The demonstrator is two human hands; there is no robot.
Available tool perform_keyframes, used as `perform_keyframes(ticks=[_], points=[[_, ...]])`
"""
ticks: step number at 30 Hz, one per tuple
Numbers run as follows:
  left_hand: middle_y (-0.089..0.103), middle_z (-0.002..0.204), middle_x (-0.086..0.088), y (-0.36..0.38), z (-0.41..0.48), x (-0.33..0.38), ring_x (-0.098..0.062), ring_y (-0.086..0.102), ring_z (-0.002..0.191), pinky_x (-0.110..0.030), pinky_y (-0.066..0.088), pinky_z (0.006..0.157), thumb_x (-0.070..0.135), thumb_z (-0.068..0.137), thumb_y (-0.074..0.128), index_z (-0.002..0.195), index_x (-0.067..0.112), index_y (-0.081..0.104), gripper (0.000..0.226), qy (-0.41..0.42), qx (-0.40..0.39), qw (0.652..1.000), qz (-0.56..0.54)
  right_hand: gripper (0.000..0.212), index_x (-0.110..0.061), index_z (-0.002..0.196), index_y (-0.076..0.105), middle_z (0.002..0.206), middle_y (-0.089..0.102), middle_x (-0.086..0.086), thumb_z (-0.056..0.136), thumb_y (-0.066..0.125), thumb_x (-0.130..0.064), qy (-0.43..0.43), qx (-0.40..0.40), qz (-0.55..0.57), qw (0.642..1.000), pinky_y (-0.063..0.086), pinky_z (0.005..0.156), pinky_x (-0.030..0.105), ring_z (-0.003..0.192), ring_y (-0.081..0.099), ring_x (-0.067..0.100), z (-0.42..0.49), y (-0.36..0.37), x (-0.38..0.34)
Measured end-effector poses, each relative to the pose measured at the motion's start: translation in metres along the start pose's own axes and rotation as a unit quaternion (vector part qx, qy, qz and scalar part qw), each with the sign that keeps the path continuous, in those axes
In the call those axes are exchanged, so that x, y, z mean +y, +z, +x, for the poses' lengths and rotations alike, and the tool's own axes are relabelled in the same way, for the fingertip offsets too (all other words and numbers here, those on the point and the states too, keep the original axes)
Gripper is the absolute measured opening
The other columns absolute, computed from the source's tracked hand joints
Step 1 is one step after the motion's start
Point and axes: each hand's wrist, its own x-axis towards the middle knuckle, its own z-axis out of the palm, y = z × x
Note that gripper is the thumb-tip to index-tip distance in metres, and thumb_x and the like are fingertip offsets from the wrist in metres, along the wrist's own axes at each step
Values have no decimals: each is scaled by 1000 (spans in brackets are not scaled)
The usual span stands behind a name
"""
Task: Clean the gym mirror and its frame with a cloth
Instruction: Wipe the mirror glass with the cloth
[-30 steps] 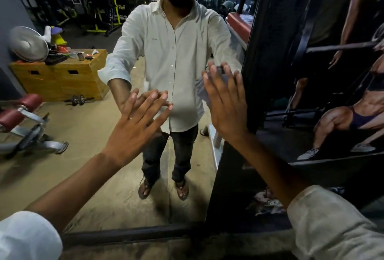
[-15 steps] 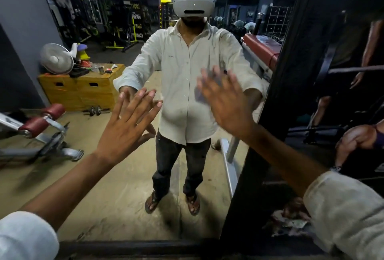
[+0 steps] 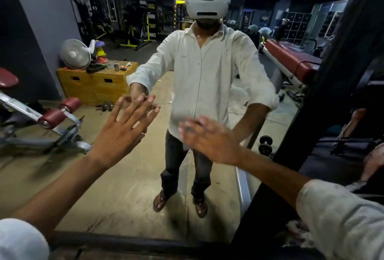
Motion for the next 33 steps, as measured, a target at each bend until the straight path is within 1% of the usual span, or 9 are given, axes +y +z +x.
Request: perform_keyframes(ticks=[5, 7, 10, 15, 18, 23, 27, 30, 33], points=[[2, 178, -17, -4, 1, -33, -38, 3, 165, -70, 17, 127, 40, 85, 87, 170, 16, 19, 112, -69, 22, 997, -1, 62, -10, 166, 23, 173, 20, 14, 106, 36, -16, 125, 152, -94, 976, 16, 129, 59, 159, 17, 41, 83, -74, 49], [2, 178, -16, -2, 1, -33, -38, 3, 165, -70, 17, 126, 44, 86, 84, 170, 16, 19, 110, -63, 28, 998, 0, 64, -10, 167, 21, 174, 16, 14, 107, 38, -25, 163, 164, -95, 968, 14, 129, 60, 160, 13, 43, 83, -57, 25], [0, 178, -15, -2, -2, -34, -38, 4, 165, -70, 18, 126, 44, 88, 83, 171, 16, 17, 110, -58, 26, 998, 4, 66, -9, 167, 18, 174, 15, 15, 111, 34, -41, 91, 103, -105, 985, 21, 127, 60, 160, 11, 43, 68, -8, -23], [-3, 179, -13, -1, -3, -40, -37, 2, 165, -67, 15, 128, 50, 90, 79, 171, 19, 12, 110, -48, 17, 999, 12, 58, -16, 163, 36, 171, 28, 10, 109, 49, -32, 39, 47, -93, 994, 4, 130, 53, 161, 15, 34, 54, 32, -45], [0, 179, -13, -1, -2, -42, -37, 4, 165, -65, 14, 129, 50, 89, 80, 171, 19, 14, 109, -38, 29, 999, 7, 57, -17, 162, 38, 170, 32, 11, 107, 53, -22, 68, 101, -82, 989, 13, 130, 57, 160, 20, 34, 79, 1, -18], [5, 179, -14, 3, -3, -42, -36, 6, 165, -66, 17, 128, 48, 88, 82, 171, 16, 18, 110, -38, 48, 998, -2, 56, -11, 164, 34, 171, 27, 13, 114, 43, -34, 141, 173, -139, 965, 25, 127, 58, 157, 25, 40, 117, -29, -4], [3, 179, -14, 8, -10, -50, -35, 7, 165, -62, 19, 129, 48, 89, 81, 170, 13, 16, 109, -31, 56, 998, -9, 58, -17, 162, 37, 166, 40, 8, 109, 54, -35, 69, 114, -162, 978, 28, 123, 45, 154, 36, 29, 83, 27, -63], [3, 179, -14, 9, -22, -69, -35, 7, 165, -62, 17, 130, 49, 91, 79, 170, 13, 17, 107, -22, 50, 998, -15, 69, -4, 164, 22, 168, 31, 11, 108, 53, -29, -115, 5, -251, 961, 16, 129, 45, 155, 33, 24, 56, 47, -78], [7, 178, -13, 11, -26, -87, -34, 9, 165, -62, 20, 129, 48, 90, 79, 170, 13, 20, 106, 7, 49, 999, -14, 63, -7, 164, 29, 168, 34, 15, 109, 55, -23, -68, 99, -234, 965, 20, 130, 50, 156, 33, 32, 90, 15, -38]])
